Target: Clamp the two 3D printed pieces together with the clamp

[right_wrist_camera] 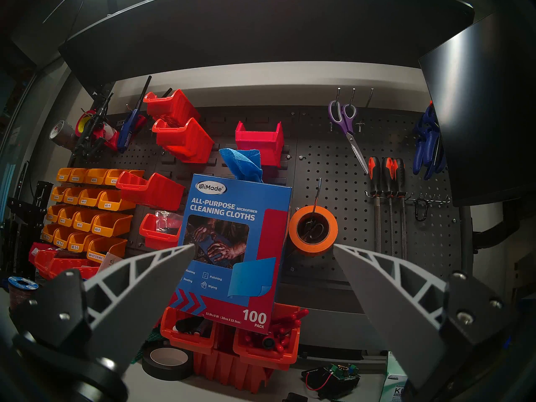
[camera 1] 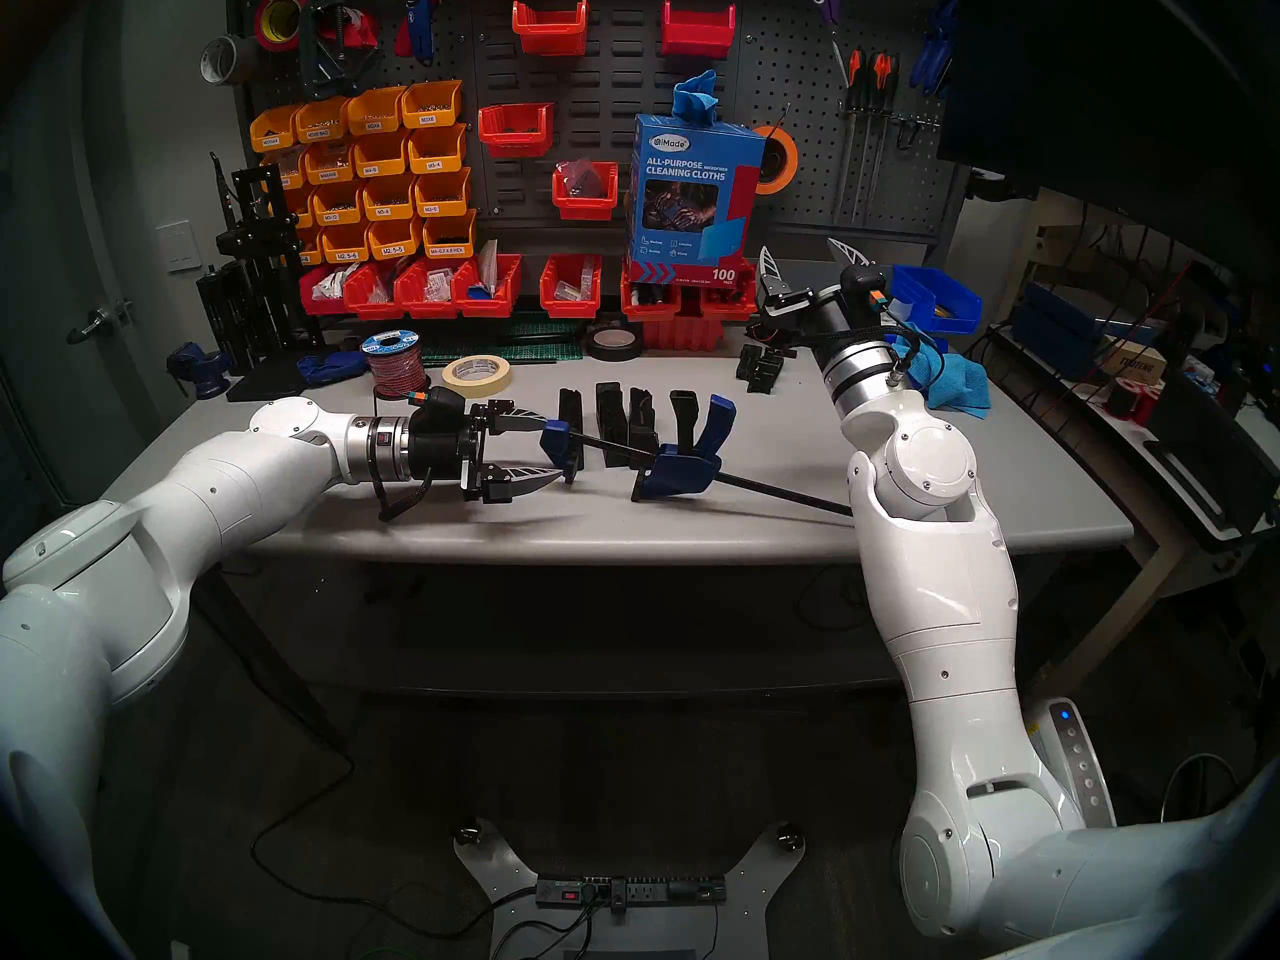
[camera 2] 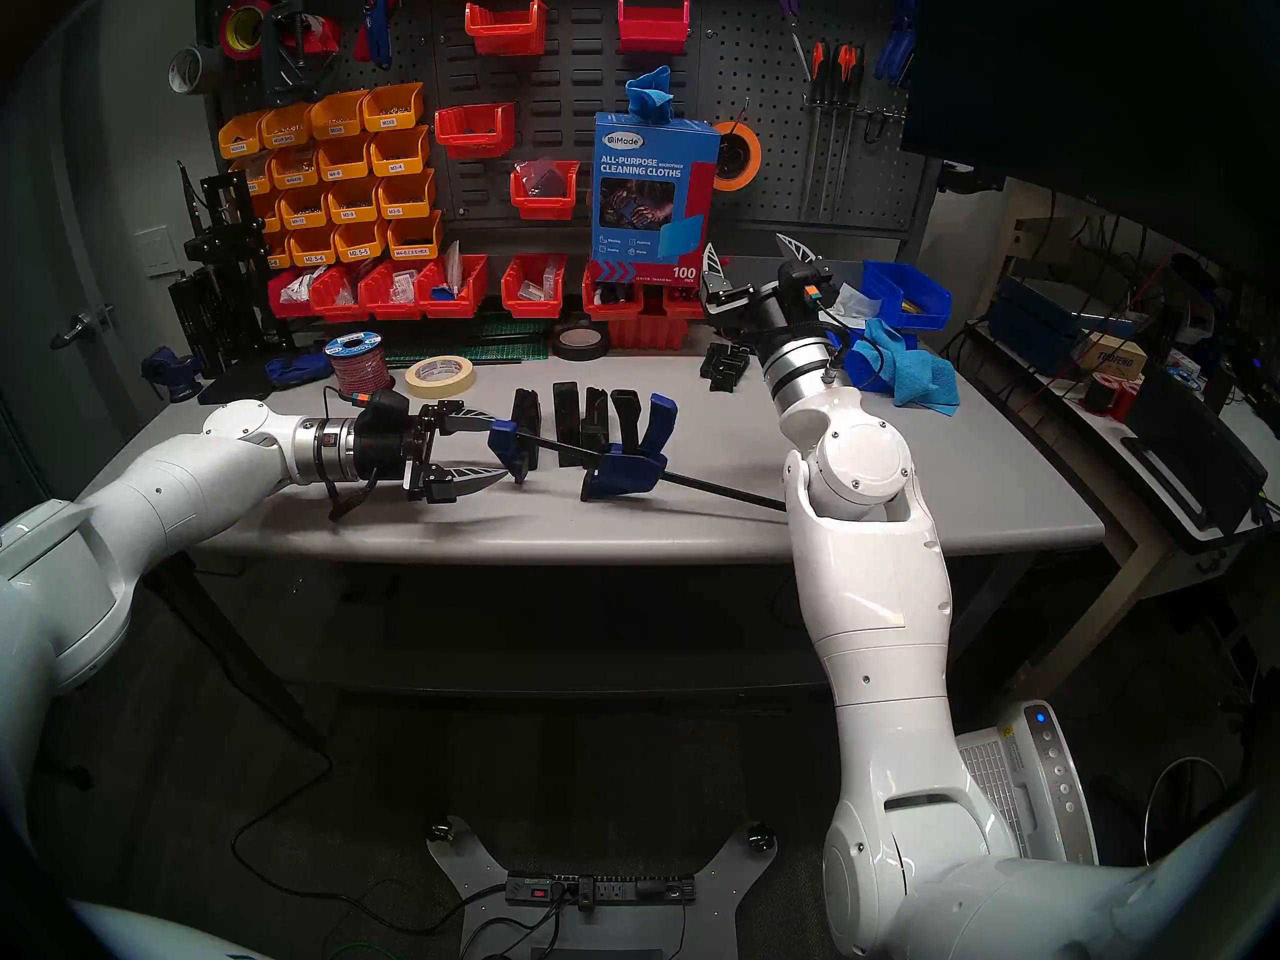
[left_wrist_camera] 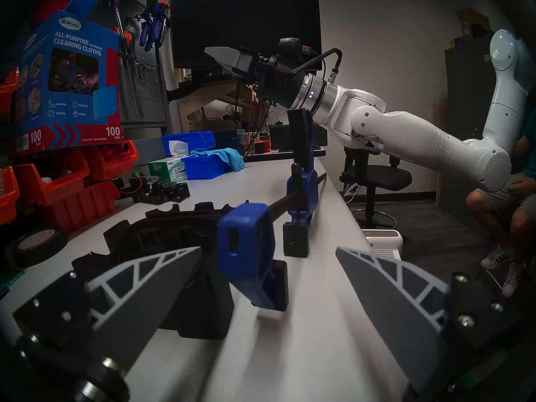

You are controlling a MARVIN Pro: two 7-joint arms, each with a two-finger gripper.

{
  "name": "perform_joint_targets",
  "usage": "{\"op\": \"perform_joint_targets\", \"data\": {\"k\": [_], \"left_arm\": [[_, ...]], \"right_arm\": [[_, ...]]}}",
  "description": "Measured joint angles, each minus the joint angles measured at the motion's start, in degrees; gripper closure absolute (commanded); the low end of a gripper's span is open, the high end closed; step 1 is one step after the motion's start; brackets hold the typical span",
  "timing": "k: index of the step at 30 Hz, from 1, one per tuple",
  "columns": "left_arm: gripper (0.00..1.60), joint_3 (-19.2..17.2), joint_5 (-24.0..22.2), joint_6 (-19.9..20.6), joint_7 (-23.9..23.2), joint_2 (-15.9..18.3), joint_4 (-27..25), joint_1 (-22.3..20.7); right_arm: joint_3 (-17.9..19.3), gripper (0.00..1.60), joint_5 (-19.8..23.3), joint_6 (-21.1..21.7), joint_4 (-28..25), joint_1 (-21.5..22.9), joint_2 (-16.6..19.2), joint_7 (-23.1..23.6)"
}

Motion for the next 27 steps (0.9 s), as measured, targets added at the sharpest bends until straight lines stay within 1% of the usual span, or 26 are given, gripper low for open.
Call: {"op": "perform_joint_targets", "data": {"k": [7,18,27], "left_arm": [[0.00,1.0,-0.7,0.0,0.0,0.0,0.0,-0.4],[0.00,2.4,-1.5,0.2,-0.1,-1.7,3.2,-1.5],[0.00,3.1,-2.0,0.2,-0.2,-2.3,3.9,-2.2]], "right_arm": [[0.0,0.00,0.0,0.0,0.0,0.0,0.0,0.0],[0.0,0.00,0.0,0.0,0.0,0.0,0.0,0.0],[0.0,0.00,0.0,0.0,0.0,0.0,0.0,0.0]]}}
